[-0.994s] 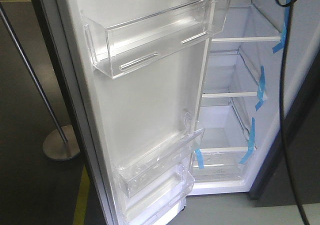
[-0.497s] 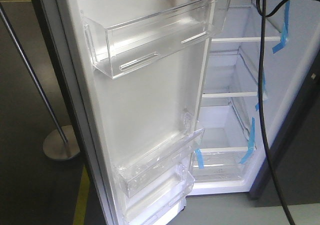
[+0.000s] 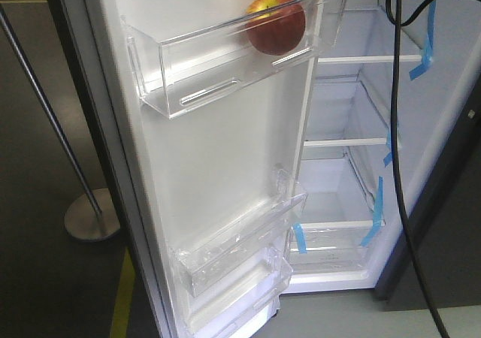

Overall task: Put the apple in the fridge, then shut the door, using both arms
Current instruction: 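Lower the apple into the upper door bin and open the right gripper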

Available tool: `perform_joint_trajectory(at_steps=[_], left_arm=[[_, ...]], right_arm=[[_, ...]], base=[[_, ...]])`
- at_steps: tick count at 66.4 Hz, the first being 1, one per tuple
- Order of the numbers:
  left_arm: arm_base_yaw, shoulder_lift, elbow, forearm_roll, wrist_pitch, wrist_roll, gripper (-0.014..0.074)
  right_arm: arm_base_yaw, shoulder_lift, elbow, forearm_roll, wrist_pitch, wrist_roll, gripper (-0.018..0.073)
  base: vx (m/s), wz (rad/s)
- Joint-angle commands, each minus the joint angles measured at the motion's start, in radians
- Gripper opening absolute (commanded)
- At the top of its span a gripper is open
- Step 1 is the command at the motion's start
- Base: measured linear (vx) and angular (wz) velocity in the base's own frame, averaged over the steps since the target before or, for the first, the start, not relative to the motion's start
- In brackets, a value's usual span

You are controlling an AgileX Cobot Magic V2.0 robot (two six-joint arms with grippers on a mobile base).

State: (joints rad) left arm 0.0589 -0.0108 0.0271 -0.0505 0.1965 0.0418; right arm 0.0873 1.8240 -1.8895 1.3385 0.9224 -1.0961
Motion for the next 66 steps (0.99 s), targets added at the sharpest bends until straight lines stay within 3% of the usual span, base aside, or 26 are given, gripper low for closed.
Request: perform_joint_trajectory(at_steps=[1, 11, 23, 46, 53, 66], left_arm=[[-0.002, -0.015, 0.015, -0.009, -0.077, -0.002, -0.0008], [-0.002, -0.015, 0.015, -0.009, -0.077, -0.002, -0.0008], [-0.002, -0.015, 0.015, -0.009, -0.077, -0.002, -0.0008], [-0.002, -0.015, 0.015, -0.009, -0.077, -0.002, -0.0008], [-0.002, -0.015, 0.015, -0.009, -0.077, -0.002, -0.0008], [-0.002, -0.015, 0.015, -0.008, -0.078, -0.002, -0.0008]], right_arm=[[-0.003, -0.074, -0.032, 0.076, -0.018, 0.001, 0.0551], [-0.007, -0.138, -0.032, 0.074, -0.004, 0.001, 0.0369], [-0.007, -0.253, -0.032, -0.031, 0.073, 0.002, -0.0018], [-0.007, -0.476, 0.037, -0.289, 0.159, 0.136, -0.0004], [-0.007, -0.574, 0.178, -0.317, 0.143, 0.134, -0.0004], [-0.007, -0.813, 0.586, -0.332, 0.004, 0.106, -0.0004]], base=[[0.00, 0.00], [0.00, 0.00], [0.00, 0.00], [0.00, 0.00], [0.00, 0.00], [0.00, 0.00]])
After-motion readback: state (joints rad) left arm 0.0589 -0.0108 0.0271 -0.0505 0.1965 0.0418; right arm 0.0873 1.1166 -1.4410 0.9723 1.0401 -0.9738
